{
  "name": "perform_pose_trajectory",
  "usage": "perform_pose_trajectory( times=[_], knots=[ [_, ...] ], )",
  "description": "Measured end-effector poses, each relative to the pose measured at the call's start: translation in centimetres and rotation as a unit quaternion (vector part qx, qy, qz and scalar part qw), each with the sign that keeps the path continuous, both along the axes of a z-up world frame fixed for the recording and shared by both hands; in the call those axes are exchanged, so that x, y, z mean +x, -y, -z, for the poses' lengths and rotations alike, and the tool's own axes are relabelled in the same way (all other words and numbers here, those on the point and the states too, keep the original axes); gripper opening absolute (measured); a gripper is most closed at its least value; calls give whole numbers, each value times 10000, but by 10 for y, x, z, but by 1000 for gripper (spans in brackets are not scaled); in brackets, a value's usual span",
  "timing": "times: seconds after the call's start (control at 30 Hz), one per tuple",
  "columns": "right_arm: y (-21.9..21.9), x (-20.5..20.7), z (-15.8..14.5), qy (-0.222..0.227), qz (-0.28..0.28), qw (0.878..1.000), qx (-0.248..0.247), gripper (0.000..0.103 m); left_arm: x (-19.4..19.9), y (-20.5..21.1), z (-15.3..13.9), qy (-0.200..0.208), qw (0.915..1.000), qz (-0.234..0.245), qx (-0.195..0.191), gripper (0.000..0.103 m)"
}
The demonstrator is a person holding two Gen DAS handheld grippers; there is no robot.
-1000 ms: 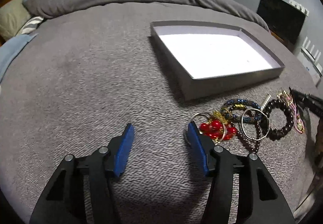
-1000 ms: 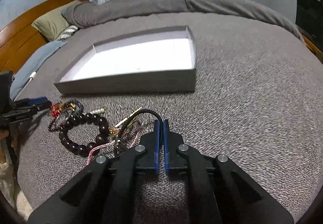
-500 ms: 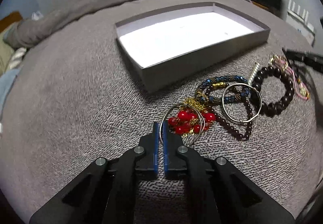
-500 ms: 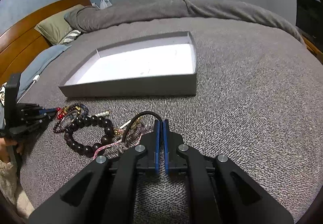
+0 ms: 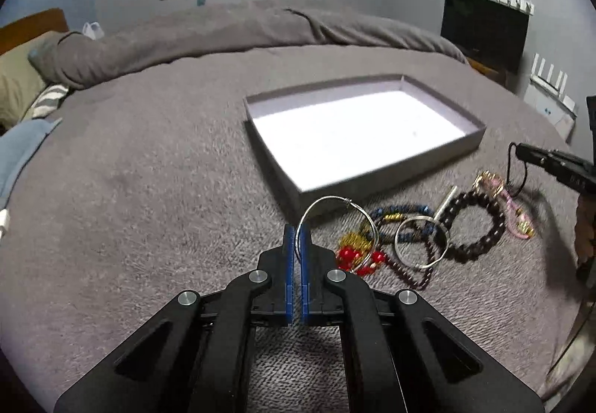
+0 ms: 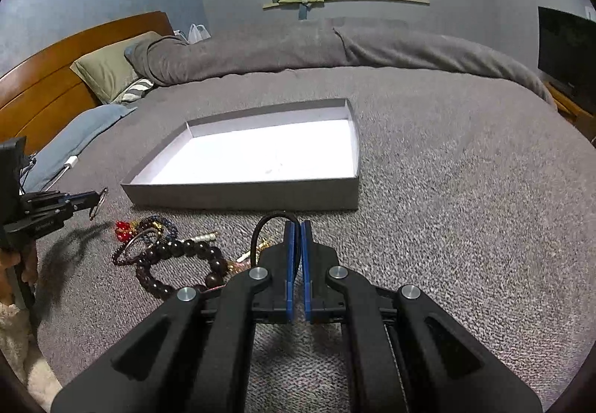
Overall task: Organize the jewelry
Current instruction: 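Carry both items into the tray and open both tools to release them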
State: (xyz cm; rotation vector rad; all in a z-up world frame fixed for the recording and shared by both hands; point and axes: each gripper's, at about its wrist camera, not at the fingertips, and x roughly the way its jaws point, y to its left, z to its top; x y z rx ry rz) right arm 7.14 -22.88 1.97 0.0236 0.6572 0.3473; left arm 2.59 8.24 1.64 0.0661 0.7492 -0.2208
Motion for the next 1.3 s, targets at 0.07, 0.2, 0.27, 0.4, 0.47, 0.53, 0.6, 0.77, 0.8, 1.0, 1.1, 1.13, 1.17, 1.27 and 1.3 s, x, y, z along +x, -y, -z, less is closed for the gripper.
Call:
perform_pose_trajectory(
  times=[0.07, 0.2, 0.27, 0.4, 0.47, 0.53, 0.6, 0.77, 0.8, 1.0, 1.1, 1.13, 1.17, 1.27, 1.3],
  knots=[
    [-1, 2, -6, 56, 1, 10000, 22, 3, 2, 4, -9, 79, 10000, -20, 46, 4],
    [-3, 14, -22, 220, 71, 9997, 32, 3, 15, 11, -23, 129, 9997, -15, 202, 4],
    [-1, 26, -29, 254, 134, 9995, 97, 3, 37, 20, -31, 190, 9994, 26, 305, 4],
    [-2, 59, -42, 416, 310, 9986, 90, 3, 71, 25, -42, 253, 9990, -16, 360, 4],
    [-2, 77, -44, 410, 381, 9983, 140, 3, 94, 28, -42, 245, 9992, -52, 327, 4],
    [-4, 101, -44, 359, 453, 9981, 228, 3, 114, 31, -39, 192, 9994, -85, 270, 4],
    [-7, 123, -43, 361, 537, 9975, 282, 3, 139, 34, -35, 161, 9994, -173, 268, 4],
    [-14, 167, -33, 259, 674, 9963, 470, 3, 182, 37, -23, -10, 9994, -300, 156, 4],
    [-16, 174, -30, 200, 666, 9965, 468, 3, 192, 37, -18, -81, 9993, -325, 170, 4],
    [-35, 194, -4, -99, 675, 9976, -89, 3, 206, 37, 5, -262, 9988, -360, 186, 4],
    [-38, 194, 2, -143, 652, 9975, -240, 3, 207, 36, 20, -380, 9985, -334, 184, 4],
    [-39, 195, 4, -169, 634, 9975, -247, 3, 207, 33, 23, -434, 9985, -326, 96, 4],
    [-40, 194, 4, -169, 636, 9974, -291, 3, 208, 31, 23, -439, 9984, -342, 71, 4],
    [-43, 194, 7, -144, 692, 9965, -441, 3, 207, 26, 25, -401, 9980, -453, 190, 4],
    [-44, 195, 8, -184, 703, 9964, -447, 3, 207, 25, 27, -432, 9978, -467, 190, 4]
  ],
)
